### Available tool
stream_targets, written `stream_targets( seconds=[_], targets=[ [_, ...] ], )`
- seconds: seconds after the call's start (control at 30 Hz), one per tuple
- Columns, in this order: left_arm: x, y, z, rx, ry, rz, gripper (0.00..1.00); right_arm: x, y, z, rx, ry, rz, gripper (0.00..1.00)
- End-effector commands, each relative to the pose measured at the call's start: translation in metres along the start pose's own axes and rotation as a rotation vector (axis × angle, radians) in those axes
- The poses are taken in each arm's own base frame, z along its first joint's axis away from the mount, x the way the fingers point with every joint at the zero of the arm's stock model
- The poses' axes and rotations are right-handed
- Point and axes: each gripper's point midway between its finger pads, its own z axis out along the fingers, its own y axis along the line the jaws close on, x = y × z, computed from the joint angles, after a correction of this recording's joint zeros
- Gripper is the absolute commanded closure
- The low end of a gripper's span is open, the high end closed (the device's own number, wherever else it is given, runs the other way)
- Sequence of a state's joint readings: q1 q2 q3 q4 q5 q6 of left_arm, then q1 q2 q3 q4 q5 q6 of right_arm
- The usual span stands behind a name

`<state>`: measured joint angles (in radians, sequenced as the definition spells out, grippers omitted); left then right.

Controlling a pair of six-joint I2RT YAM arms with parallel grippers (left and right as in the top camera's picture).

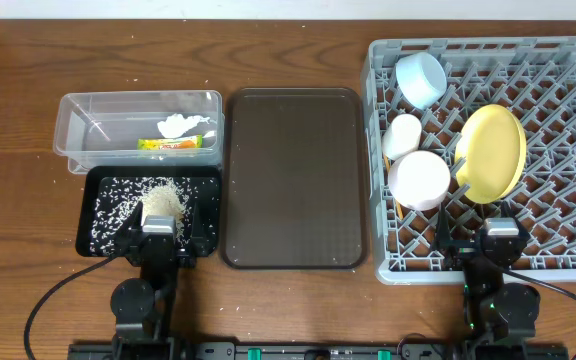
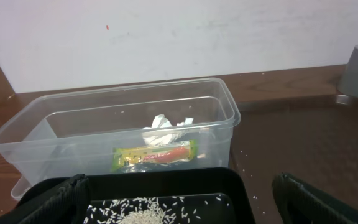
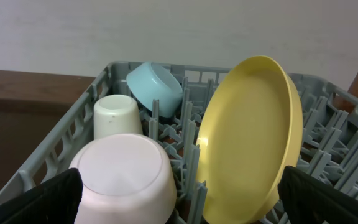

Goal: Sort waste into correct bins and load items into the dishwasher rack

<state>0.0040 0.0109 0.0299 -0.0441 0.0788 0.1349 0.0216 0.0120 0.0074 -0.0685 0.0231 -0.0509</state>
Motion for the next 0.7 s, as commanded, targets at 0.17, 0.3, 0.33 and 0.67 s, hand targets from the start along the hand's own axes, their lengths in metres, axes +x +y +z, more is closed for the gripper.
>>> stream_targets(
  seconds=[0.17, 0.3, 0.33, 0.67],
  targets=[
    [0.0156, 0.0001, 0.0017, -0.002, 0.038, -0.002, 0.05, 0.0004, -0.0045, -0.0003, 0.021, -0.001, 0.018, 0.01],
    [0.0156, 0.0001, 0.0017, -0.002, 0.038, -0.003, 0.05, 0.0004, -0.0045, -0.0003, 0.021, -0.001, 0.018, 0.01],
    [0.0156, 0.0001, 0.0017, -0.002, 0.038, -0.003, 0.05, 0.0007, -0.0045, -0.0002, 0.021, 0.0, 0.018, 0.01],
    [0.0156, 0.0001, 0.0017, -0.002, 0.038, -0.003, 0.05, 0.0005, -0.0045, -0.0003, 0.021, -0.001, 0.018, 0.01]
  ],
)
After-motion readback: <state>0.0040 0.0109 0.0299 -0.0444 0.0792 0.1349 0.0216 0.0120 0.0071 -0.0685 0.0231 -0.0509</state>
